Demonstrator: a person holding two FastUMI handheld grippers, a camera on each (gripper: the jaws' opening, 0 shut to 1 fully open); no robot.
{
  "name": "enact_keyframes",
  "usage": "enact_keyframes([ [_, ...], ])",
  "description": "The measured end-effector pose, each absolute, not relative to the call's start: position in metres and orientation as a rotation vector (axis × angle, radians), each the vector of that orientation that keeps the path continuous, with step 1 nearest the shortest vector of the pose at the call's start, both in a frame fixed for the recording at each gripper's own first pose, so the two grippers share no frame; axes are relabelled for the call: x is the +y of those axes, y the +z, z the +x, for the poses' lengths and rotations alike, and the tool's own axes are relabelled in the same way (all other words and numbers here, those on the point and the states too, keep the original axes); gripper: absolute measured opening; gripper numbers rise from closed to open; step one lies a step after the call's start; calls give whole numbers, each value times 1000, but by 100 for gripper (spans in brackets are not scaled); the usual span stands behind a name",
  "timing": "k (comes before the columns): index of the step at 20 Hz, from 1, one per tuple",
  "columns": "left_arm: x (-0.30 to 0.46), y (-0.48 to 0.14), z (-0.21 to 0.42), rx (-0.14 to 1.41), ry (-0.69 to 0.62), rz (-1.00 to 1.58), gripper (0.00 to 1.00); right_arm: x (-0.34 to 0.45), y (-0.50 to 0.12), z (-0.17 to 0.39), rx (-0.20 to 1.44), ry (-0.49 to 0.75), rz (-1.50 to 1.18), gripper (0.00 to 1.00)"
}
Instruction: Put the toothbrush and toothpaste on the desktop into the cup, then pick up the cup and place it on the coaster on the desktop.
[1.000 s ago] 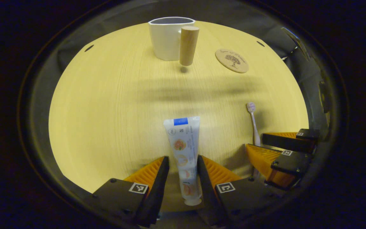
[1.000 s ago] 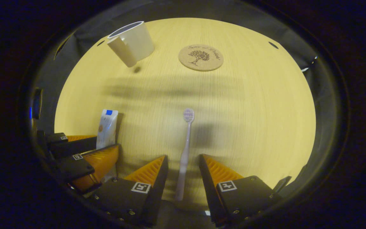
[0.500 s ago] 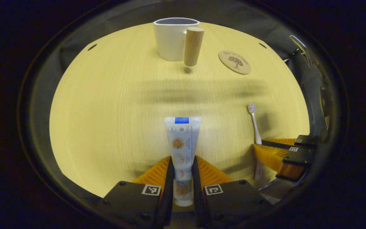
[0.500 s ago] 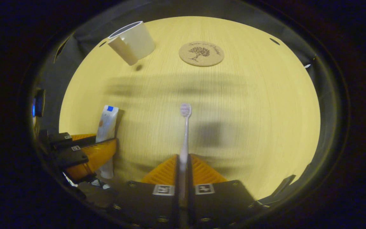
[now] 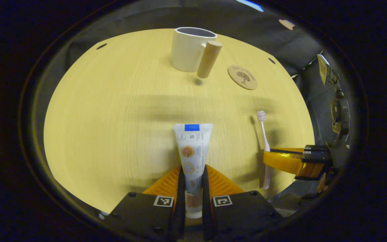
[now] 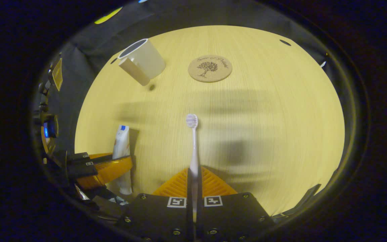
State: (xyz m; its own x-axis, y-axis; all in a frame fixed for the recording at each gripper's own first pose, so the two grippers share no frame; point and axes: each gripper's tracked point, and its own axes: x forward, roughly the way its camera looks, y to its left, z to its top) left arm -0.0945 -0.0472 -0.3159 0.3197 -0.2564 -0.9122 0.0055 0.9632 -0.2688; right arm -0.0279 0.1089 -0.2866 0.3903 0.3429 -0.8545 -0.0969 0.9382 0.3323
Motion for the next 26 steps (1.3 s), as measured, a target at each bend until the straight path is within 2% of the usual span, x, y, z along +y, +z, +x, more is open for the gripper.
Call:
enact_keyframes([
  [8, -28, -269, -59, 1007, -130, -289, 28, 94, -231, -1, 891, 284, 320, 5],
  [17, 15, -179, 6, 650, -75, -406, 28, 102, -147, 26, 572, 368, 310, 5],
  [23, 43, -94, 61, 426, -59, -446, 27, 107, -128, 31, 511, 391, 310, 5],
  [26, 38, -74, 83, 338, -68, -466, 27, 109, -127, 30, 506, 388, 315, 5],
])
